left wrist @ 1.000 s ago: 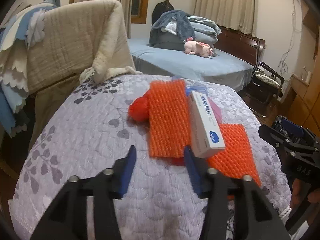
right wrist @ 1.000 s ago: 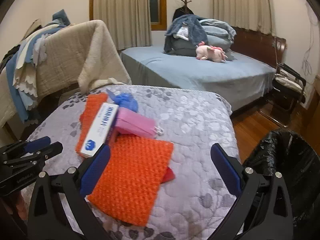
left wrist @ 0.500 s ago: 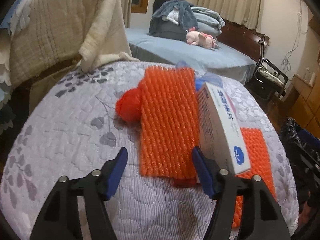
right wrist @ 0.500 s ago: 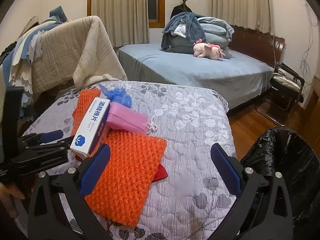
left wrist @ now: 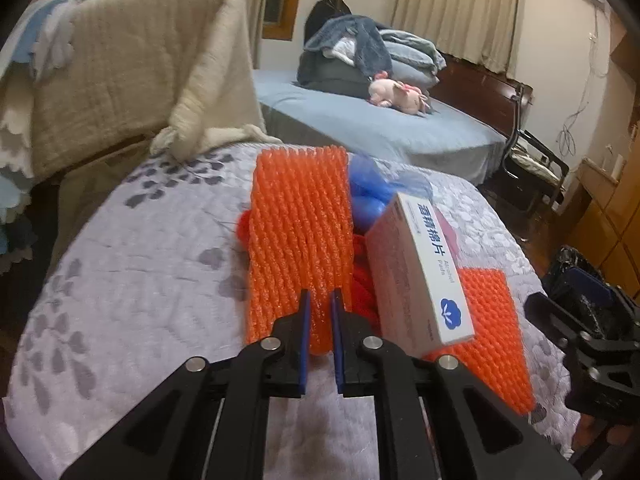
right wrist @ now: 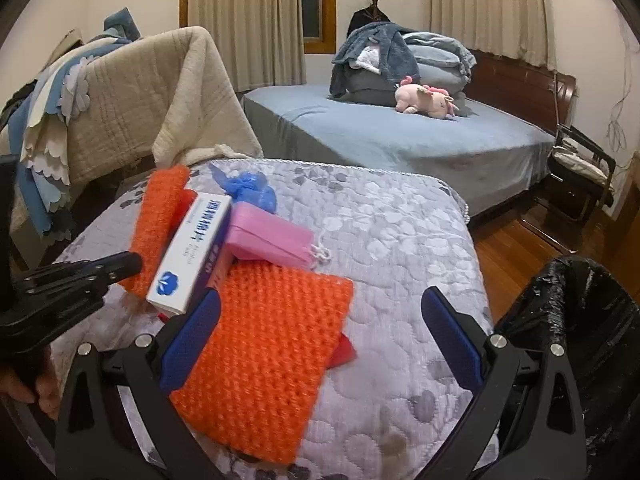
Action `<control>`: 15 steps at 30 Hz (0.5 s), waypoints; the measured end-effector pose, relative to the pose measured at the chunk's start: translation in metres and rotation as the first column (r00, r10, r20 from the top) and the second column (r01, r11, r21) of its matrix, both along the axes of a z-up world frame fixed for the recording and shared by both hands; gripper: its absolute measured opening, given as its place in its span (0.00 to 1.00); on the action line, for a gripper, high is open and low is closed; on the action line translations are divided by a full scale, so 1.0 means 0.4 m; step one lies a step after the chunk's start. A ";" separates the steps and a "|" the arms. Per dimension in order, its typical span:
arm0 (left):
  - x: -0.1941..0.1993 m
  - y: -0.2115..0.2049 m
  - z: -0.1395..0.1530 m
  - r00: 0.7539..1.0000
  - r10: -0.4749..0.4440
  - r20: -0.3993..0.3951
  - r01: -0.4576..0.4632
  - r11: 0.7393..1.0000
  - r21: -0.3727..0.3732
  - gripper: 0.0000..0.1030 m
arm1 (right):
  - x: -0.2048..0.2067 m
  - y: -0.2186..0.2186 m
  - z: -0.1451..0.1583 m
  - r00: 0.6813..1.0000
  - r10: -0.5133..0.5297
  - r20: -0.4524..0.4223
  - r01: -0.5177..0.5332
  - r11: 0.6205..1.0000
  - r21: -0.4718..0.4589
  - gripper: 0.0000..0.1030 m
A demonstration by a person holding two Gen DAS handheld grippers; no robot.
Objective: Collect trash
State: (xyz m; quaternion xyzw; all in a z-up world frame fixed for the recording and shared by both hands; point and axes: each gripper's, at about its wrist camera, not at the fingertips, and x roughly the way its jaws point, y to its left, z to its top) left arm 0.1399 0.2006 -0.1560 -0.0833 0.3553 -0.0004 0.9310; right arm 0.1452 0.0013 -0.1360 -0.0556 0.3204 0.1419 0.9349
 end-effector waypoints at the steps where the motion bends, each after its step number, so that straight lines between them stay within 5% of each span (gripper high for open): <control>1: -0.010 0.005 0.006 1.000 0.007 0.002 -0.007 1.000 0.004 0.09 | 0.000 0.008 0.001 1.000 0.006 0.000 -0.006 1.000 0.003 0.95; 12: -0.076 0.088 0.021 0.997 0.072 -0.015 -0.071 0.996 0.051 0.09 | 0.007 0.141 -0.004 0.997 0.072 -0.004 -0.071 0.996 0.053 0.94; 15: -0.086 0.106 0.027 0.997 0.079 -0.011 -0.078 0.995 0.054 0.09 | 0.012 0.176 -0.014 0.997 0.079 -0.011 -0.078 0.996 0.045 0.87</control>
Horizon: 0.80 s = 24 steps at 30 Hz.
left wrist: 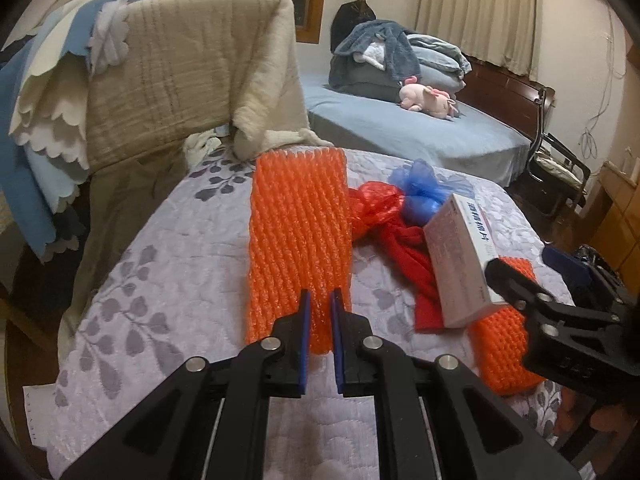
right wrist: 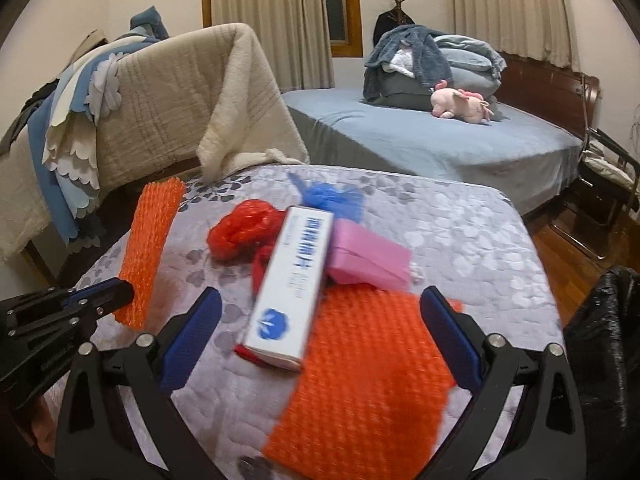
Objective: Collect trash
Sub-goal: 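Grasp the white alcohol pads box with the right tool while the left tool holds the foam strip, then carry the foam strip and the alcohol pads box over the trash bin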
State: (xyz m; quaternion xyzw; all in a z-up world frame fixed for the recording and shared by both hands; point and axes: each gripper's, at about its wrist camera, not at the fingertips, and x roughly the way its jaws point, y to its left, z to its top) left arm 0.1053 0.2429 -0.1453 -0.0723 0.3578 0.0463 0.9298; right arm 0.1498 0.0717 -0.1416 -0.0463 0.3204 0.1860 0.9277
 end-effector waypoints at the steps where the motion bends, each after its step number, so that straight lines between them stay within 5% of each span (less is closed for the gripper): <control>1: -0.004 0.002 0.002 1.000 0.001 0.002 -0.001 1.000 0.001 0.09 | 0.004 0.010 -0.006 1.000 -0.002 -0.007 0.002 1.000 -0.006 0.81; 4: -0.013 0.011 0.009 1.000 0.004 0.009 -0.004 1.000 0.000 0.09 | 0.016 0.031 -0.025 1.000 -0.008 -0.030 0.008 1.000 -0.021 0.71; 10: -0.025 0.015 0.016 1.000 0.003 0.018 -0.003 1.000 -0.008 0.09 | 0.024 0.046 -0.049 0.998 0.007 -0.068 -0.010 0.998 -0.055 0.34; 24: -0.028 -0.044 0.064 0.998 -0.033 0.045 0.034 0.999 -0.006 0.09 | -0.023 -0.020 0.048 0.999 0.040 -0.027 -0.040 0.999 0.019 0.28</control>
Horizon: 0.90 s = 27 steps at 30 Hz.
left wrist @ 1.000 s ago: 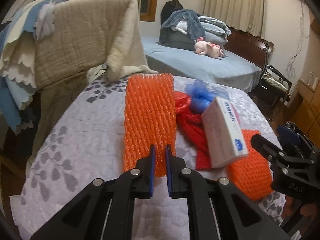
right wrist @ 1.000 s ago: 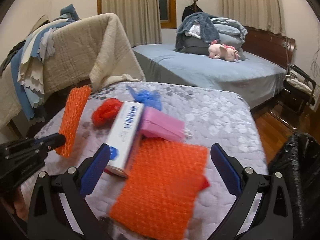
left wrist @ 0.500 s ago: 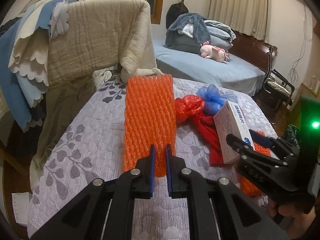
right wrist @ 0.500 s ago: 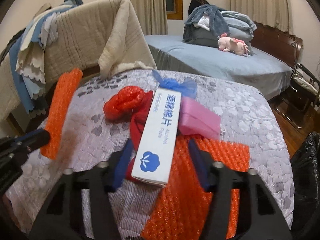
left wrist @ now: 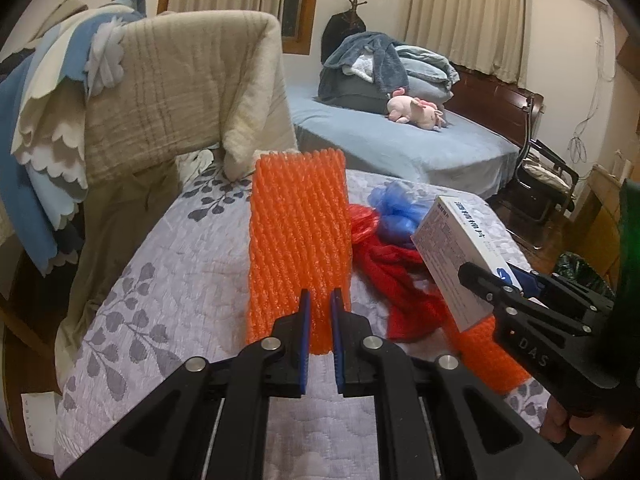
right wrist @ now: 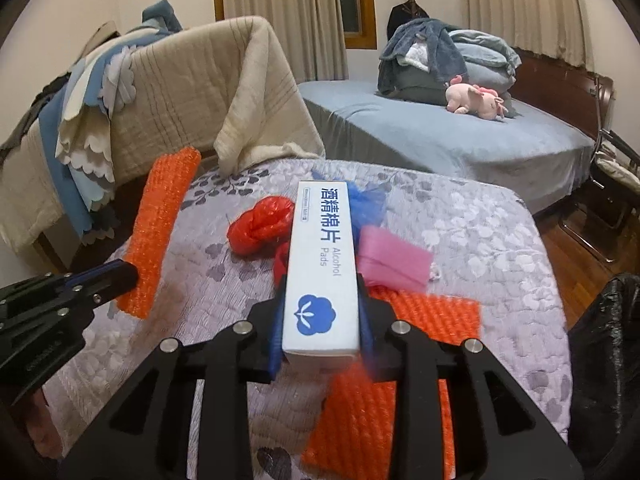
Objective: Collect trash
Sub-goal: 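Carry the foam strip and the alcohol pads box over the trash bin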
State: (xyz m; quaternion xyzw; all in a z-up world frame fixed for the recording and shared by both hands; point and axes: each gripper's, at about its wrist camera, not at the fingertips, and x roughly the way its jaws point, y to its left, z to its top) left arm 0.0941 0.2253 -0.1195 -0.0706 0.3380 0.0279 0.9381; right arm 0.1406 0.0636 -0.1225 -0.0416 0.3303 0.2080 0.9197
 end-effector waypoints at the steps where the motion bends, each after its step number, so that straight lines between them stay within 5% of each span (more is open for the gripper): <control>1: 0.001 -0.005 0.004 1.000 -0.003 0.002 0.003 1.000 0.001 0.09 | -0.004 -0.009 0.009 1.000 -0.004 0.004 0.004 1.000 0.007 0.28; 27: 0.034 -0.323 0.123 0.968 -0.237 0.084 0.238 0.971 -0.007 0.09 | -0.104 -0.359 0.177 0.972 -0.205 0.113 0.197 0.978 0.072 0.28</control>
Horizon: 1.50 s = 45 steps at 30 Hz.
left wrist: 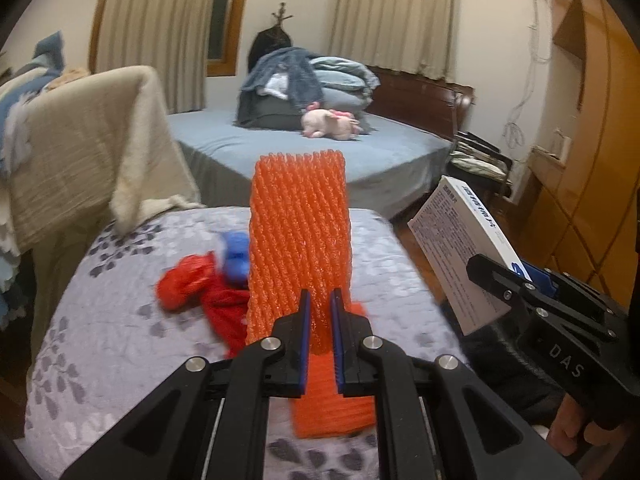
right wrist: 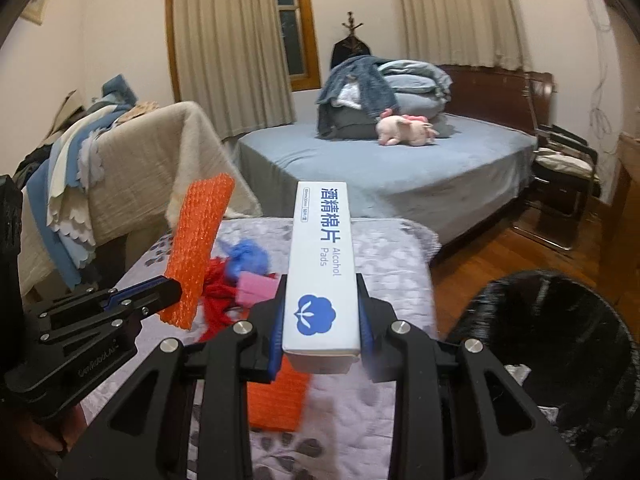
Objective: Collect trash
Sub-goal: 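Carry the foam strip and the alcohol pads box over the trash bin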
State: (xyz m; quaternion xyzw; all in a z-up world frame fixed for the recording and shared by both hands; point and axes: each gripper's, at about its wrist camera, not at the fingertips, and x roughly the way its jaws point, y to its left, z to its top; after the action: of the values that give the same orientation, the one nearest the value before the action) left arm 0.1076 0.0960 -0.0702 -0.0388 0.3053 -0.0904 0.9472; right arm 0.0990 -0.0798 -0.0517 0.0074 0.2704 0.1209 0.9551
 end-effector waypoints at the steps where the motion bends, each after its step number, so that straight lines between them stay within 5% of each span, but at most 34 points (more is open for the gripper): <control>1: 0.002 -0.019 0.002 1.000 -0.014 0.002 0.014 1.000 -0.002 0.09 | -0.003 -0.017 0.002 1.000 -0.013 0.002 0.013 1.000 -0.002 0.28; 21: 0.039 -0.414 0.007 0.950 -0.311 0.021 0.311 0.950 -0.027 0.09 | -0.089 -0.414 -0.012 0.941 -0.338 0.021 0.339 0.940 -0.037 0.28; 40: 0.079 -0.687 -0.054 0.863 -0.505 -0.023 0.503 0.862 -0.067 0.10 | -0.136 -0.632 -0.102 0.860 -0.508 -0.046 0.506 0.861 -0.059 0.28; 43: 0.091 -0.704 -0.068 0.851 -0.524 -0.041 0.520 0.850 -0.083 0.13 | -0.134 -0.642 -0.113 0.851 -0.523 -0.054 0.519 0.852 -0.072 0.30; 45: 0.097 -0.703 -0.069 0.849 -0.526 -0.048 0.521 0.849 -0.093 0.30 | -0.132 -0.647 -0.121 0.841 -0.538 -0.057 0.533 0.842 -0.079 0.32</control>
State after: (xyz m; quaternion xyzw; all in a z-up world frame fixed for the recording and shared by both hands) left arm 0.1465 -0.1852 -0.0978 0.0066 0.3343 -0.3552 0.8729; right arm 0.0462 -0.3387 -0.1003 0.0585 0.2976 -0.1590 0.9395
